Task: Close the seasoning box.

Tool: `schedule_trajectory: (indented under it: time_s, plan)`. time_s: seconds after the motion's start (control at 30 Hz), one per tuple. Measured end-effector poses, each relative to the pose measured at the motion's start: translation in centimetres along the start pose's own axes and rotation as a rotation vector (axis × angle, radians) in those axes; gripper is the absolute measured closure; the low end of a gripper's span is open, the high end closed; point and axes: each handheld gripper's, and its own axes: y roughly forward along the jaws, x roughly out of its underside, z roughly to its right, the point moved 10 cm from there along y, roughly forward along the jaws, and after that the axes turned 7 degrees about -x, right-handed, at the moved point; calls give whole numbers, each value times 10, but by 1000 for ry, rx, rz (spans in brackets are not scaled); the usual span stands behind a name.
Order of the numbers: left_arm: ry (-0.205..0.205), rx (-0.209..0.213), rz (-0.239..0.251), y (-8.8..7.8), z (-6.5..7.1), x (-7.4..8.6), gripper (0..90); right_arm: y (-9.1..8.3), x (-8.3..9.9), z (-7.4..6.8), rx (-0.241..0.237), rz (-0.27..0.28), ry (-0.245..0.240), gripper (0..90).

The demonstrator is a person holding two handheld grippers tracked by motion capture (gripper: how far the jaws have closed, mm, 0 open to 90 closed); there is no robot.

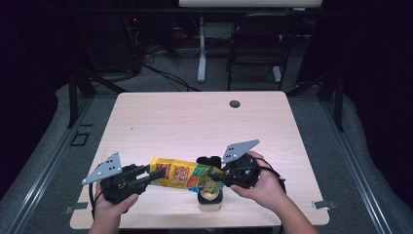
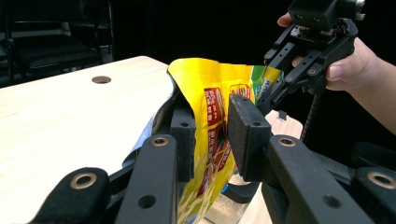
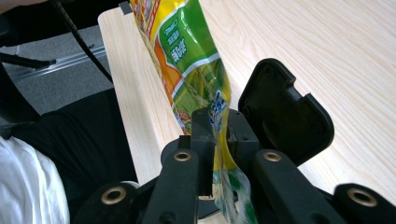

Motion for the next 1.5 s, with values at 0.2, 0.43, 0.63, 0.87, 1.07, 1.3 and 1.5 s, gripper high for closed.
schedule_trajectory:
  time_s: [0.2, 0.43, 0.63, 0.87, 1.07, 1.3, 1.5]
  plan:
    - [-6, -1, 4, -1, -1, 2, 719, -2, 3, 1, 0, 8, 7, 807]
    - [-9, -5, 3, -2, -3, 5, 715, 0, 11, 3, -5, 14, 28, 805]
    - [-15, -8, 3, -4, -5, 8, 713, 2, 16, 3, -8, 13, 40, 835]
    - [-15, -8, 1, -4, -6, 10, 712, 6, 21, 4, -3, -4, 39, 840]
    - [-21, -10, 4, -5, -8, 12, 711, 11, 27, 6, -14, -34, 44, 850]
    - [-20, -16, 0, -7, -10, 15, 709, 14, 27, 6, -21, -41, 45, 883]
    - [-22, -17, -6, -9, -14, 19, 706, 14, 23, 7, -5, -77, 22, 894]
